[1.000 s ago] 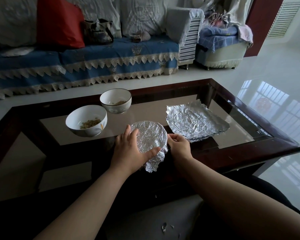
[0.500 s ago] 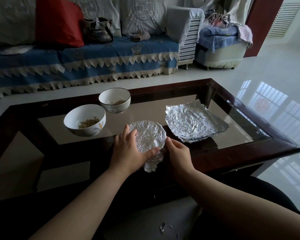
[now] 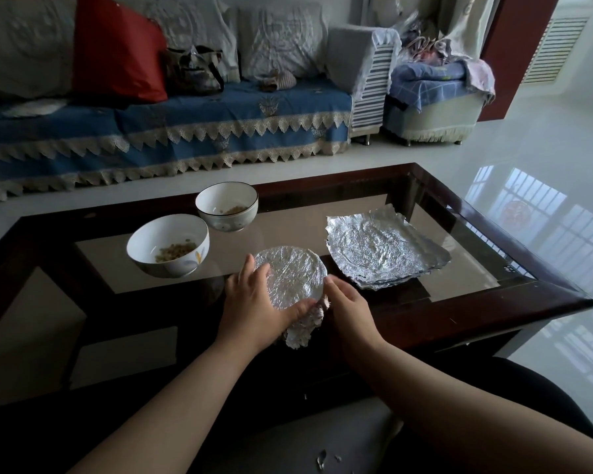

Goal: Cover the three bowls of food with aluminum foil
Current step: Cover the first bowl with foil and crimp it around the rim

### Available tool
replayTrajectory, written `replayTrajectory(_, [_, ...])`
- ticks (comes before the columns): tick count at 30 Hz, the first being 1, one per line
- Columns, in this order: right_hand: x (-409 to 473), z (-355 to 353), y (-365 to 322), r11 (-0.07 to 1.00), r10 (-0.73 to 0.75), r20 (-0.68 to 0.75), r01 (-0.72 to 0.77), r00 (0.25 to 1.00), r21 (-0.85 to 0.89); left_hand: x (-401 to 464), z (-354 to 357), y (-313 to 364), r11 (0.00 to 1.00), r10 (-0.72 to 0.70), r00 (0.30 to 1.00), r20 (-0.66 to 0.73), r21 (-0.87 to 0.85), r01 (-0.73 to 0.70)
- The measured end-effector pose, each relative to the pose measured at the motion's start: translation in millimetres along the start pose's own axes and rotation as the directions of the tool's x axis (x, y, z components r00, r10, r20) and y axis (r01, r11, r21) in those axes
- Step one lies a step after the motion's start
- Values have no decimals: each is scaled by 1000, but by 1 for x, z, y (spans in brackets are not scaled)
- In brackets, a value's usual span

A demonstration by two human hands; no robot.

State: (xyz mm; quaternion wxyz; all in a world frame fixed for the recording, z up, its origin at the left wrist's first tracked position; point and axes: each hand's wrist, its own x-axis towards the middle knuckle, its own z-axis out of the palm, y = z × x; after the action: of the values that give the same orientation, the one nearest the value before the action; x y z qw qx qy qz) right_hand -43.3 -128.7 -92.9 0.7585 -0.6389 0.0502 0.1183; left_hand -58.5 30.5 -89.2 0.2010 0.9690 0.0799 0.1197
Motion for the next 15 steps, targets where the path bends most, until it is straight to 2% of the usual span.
replayTrajectory(3, [9, -7, -7, 985, -26, -26, 22, 999, -171, 0, 0, 0, 1000, -4, 1000, 6, 5, 4])
replayTrajectory(7, [26, -10, -21, 866, -72, 27, 76, 997, -495, 0, -1, 0, 1000, 7, 1000, 7, 11, -7])
replayTrajectory(12, [28, -6, -40, 704, -109, 80, 134, 991, -698, 1, -1, -1, 1000, 5, 1000, 3, -3, -5])
replayTrajectory(15, [30, -5, -42, 644, -110, 76, 130, 991, -754, 1, 0, -2, 1000, 7, 1000, 5, -15, -7])
